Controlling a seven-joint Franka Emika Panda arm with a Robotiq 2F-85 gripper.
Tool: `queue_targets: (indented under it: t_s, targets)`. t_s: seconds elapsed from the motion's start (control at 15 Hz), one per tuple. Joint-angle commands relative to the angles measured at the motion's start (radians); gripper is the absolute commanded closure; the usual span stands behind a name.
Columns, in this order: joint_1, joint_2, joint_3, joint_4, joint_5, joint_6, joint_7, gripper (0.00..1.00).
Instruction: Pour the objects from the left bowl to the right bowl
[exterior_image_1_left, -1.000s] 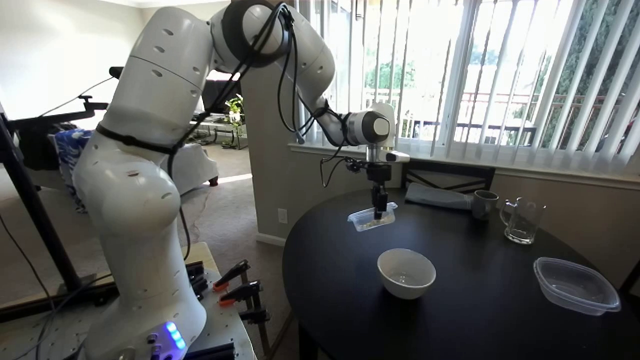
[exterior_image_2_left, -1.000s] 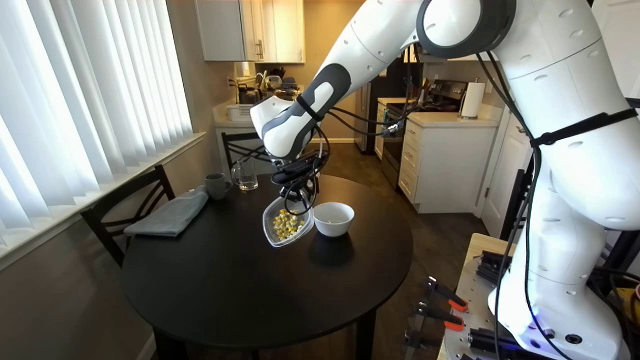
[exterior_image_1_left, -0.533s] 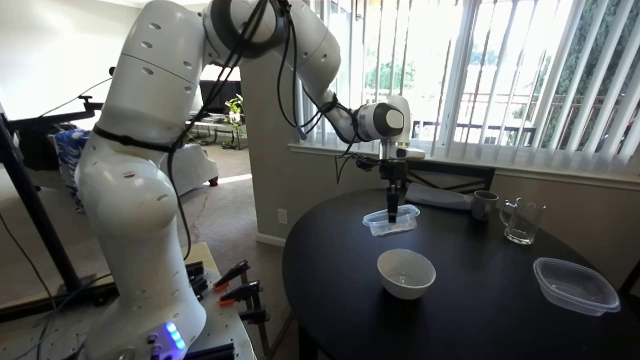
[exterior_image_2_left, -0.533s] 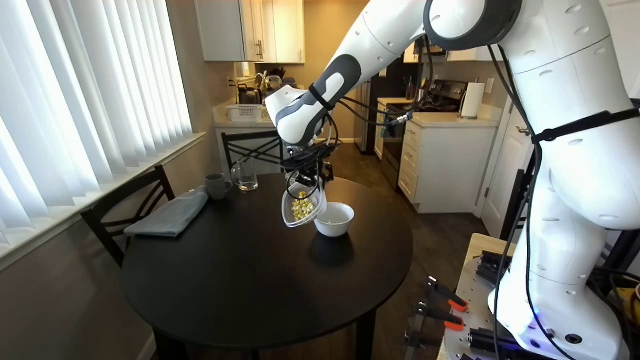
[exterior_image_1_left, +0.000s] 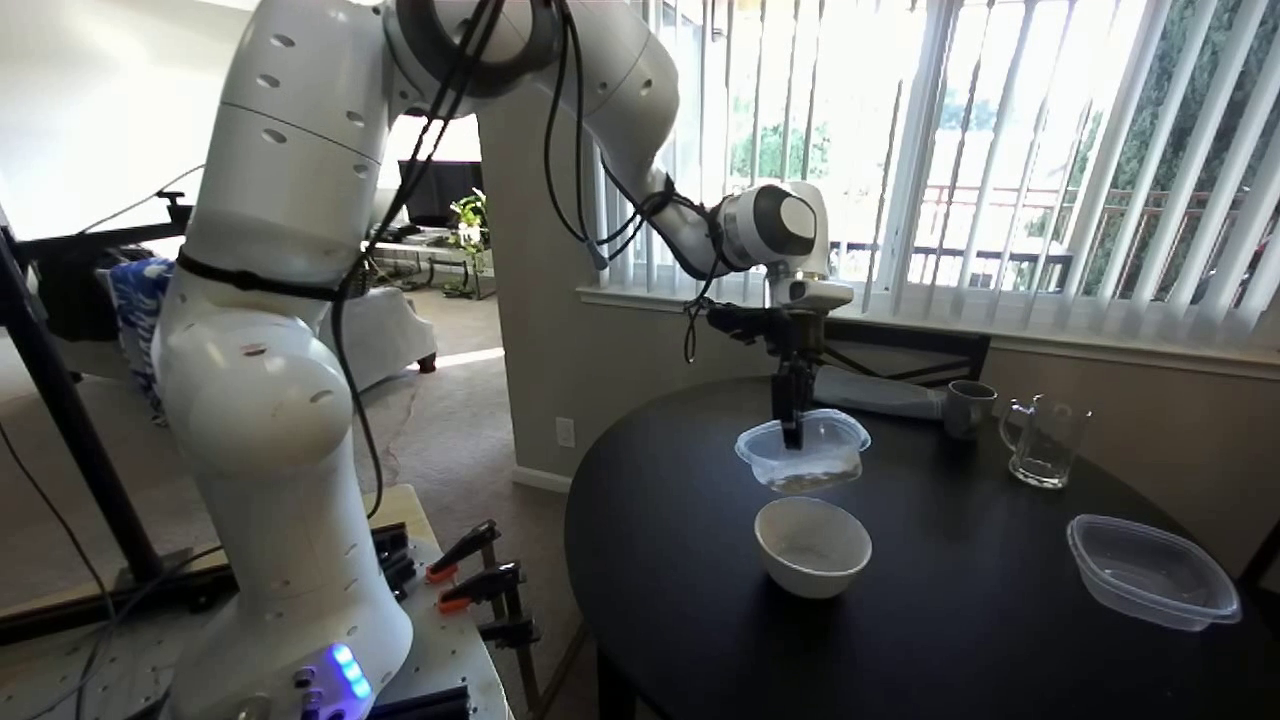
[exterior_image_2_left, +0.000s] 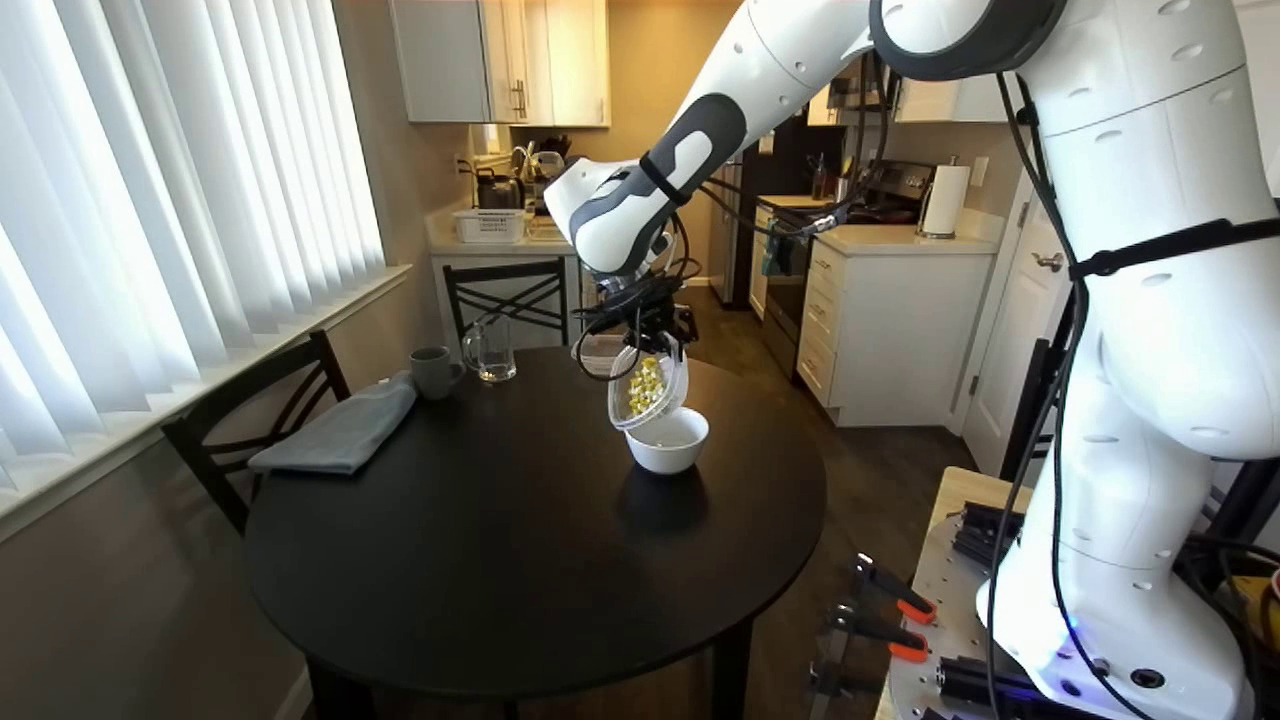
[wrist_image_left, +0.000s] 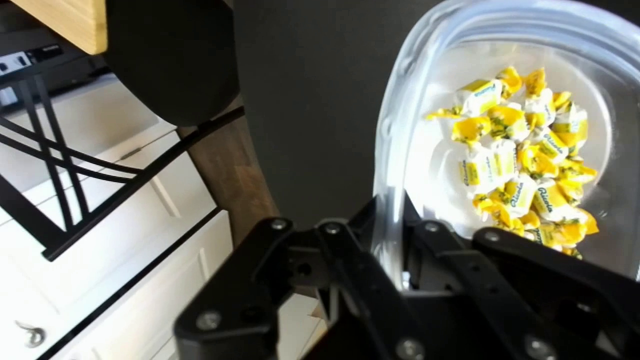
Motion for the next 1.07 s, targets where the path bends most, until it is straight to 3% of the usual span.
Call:
queue_targets:
  t_s: [0.0, 0.53, 1.0]
  targets:
    - [0.0, -0.058, 0.016, -0.04, -0.076, -0.093, 0.161, 0.99]
    - [-0.031, 0.01, 0.036, 0.045, -0.134, -0.282, 0.394, 0.99]
    - [-0.063, 0.071, 0.048, 0.122, -0.127, -0.365, 0.447, 0.99]
